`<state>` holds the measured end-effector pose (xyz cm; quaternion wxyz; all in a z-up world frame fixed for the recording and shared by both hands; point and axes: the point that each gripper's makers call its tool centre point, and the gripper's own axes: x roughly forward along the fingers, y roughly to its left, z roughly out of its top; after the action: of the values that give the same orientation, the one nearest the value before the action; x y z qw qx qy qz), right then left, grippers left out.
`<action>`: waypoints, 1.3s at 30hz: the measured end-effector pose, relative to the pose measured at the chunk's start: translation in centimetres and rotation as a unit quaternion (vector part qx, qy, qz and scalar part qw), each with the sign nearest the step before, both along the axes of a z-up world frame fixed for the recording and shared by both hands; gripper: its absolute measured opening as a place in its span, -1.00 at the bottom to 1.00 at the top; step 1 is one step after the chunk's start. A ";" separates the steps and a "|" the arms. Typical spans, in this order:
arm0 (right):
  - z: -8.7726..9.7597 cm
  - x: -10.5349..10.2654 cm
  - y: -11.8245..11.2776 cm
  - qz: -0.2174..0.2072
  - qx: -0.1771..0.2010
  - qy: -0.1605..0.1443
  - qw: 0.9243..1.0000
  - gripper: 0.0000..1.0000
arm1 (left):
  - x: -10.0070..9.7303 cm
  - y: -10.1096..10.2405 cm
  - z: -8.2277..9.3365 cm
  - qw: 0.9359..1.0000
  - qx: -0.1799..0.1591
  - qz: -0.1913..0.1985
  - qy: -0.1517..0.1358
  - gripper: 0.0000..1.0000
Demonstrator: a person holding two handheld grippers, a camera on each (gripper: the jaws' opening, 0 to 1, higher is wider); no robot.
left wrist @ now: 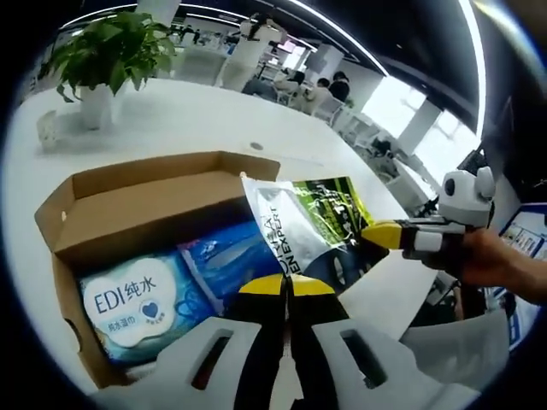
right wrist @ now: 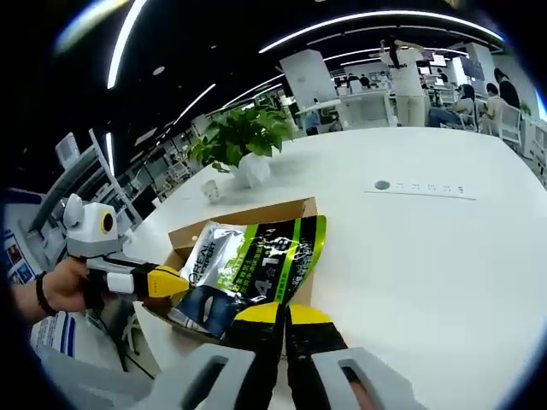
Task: Operate the shoe box by opening the lid, removing the specified soft item, and placing it in the target area until the item is outside and the box remains undamaged.
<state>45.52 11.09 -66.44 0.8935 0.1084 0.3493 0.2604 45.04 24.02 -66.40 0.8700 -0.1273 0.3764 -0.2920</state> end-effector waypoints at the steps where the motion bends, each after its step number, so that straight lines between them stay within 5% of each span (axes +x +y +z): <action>1: 0.0 0.0 -0.2 -0.003 0.002 0.001 1.000 -1.00 | -0.1 -0.3 0.0 1.000 -0.001 -0.002 0.001 -1.00; 39: -1.2 -3.2 -10.4 -0.080 0.003 0.010 0.997 -1.00 | -1.0 -10.9 -0.1 0.995 0.010 -0.096 0.001 -1.00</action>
<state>42.32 0.69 -67.60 0.9077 0.1413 0.3472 0.1883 44.01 13.16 -66.45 0.8389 -0.0816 0.3906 -0.3702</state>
